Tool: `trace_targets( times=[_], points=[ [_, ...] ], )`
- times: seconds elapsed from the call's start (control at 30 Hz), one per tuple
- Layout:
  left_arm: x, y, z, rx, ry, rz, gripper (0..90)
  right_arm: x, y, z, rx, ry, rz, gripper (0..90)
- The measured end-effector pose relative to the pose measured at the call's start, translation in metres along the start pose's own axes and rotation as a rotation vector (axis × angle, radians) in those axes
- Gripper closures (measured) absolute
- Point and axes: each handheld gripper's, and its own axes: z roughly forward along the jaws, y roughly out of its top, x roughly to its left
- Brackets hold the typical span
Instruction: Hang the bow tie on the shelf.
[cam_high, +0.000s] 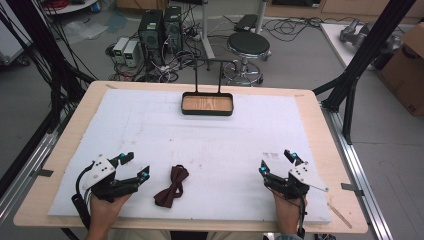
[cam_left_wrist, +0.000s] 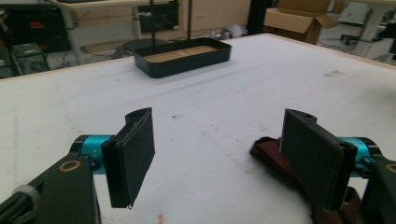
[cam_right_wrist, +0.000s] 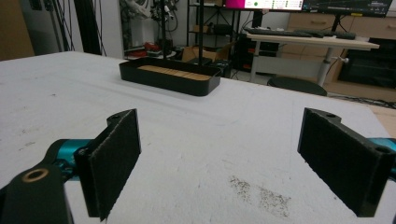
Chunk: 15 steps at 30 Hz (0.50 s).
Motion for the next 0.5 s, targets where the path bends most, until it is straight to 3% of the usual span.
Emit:
trace_targets(
  times=[0.03, 0.17, 0.5],
  points=[
    [0.0, 0.0, 0.0, 0.0, 0.0, 0.0, 26.7, 0.0, 0.0, 0.0, -0.001, 0.0, 0.0, 12.3],
    [-0.008, 0.0, 0.005, 0.028, -0.069, 0.031, 27.6, 0.0, 0.0, 0.0, 0.001, -0.001, -0.001, 12.3],
    [-0.015, -0.002, 0.01, 0.082, -0.106, 0.05, 29.5, 0.0, 0.0, 0.0, 0.004, -0.001, -0.001, 12.3]
  ],
)
